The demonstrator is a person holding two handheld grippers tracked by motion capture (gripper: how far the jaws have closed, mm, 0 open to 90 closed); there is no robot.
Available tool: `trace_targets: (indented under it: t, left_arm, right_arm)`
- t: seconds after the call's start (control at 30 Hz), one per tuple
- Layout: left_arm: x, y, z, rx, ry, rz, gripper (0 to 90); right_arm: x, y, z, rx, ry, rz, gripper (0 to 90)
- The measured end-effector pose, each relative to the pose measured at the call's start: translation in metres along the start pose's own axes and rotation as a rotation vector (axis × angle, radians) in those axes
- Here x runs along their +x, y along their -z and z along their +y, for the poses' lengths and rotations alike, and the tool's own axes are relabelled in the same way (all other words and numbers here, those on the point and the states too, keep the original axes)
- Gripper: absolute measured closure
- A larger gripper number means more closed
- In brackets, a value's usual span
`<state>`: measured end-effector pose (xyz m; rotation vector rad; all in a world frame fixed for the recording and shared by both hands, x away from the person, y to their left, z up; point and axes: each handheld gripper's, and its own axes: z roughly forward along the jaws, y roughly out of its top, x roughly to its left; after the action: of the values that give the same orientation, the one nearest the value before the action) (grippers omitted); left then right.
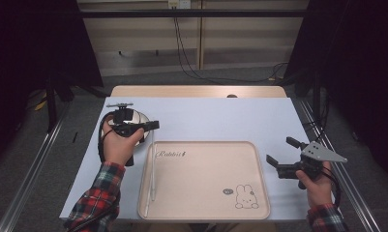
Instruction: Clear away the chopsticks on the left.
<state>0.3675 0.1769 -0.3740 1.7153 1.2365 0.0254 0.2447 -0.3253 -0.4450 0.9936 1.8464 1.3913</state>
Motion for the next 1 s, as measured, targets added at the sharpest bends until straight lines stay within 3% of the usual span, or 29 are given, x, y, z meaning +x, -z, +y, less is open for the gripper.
trace_targets:
  t: [0.2,0.27,0.53,0.77,1.0]
  left_arm:
    - [0.003,-0.005,-0.006,0.022,0.009,0.023,87.3]
    - [0.003,-0.008,-0.01,0.017,0.031,0.037,87.3]
    - [0.002,-0.015,-0.017,0.023,0.035,0.086,87.0]
    - [0.005,-0.026,-0.026,0.059,0.027,0.147,86.5]
    - [0.011,-0.036,-0.035,0.088,0.045,0.175,85.9]
  right_arm:
    - [0.0,0.0,0.0,-0.001,-0.001,0.001,0.5]
    - [0.0,0.0,0.0,-0.001,-0.001,0.0,0.5]
    - [0.0,0.0,0.0,0.001,0.0,0.002,0.5]
    - [0.0,0.0,0.0,0.0,0.0,-0.005,0.5]
    - [0.001,0.0,0.0,0.004,0.0,0.008,0.5]
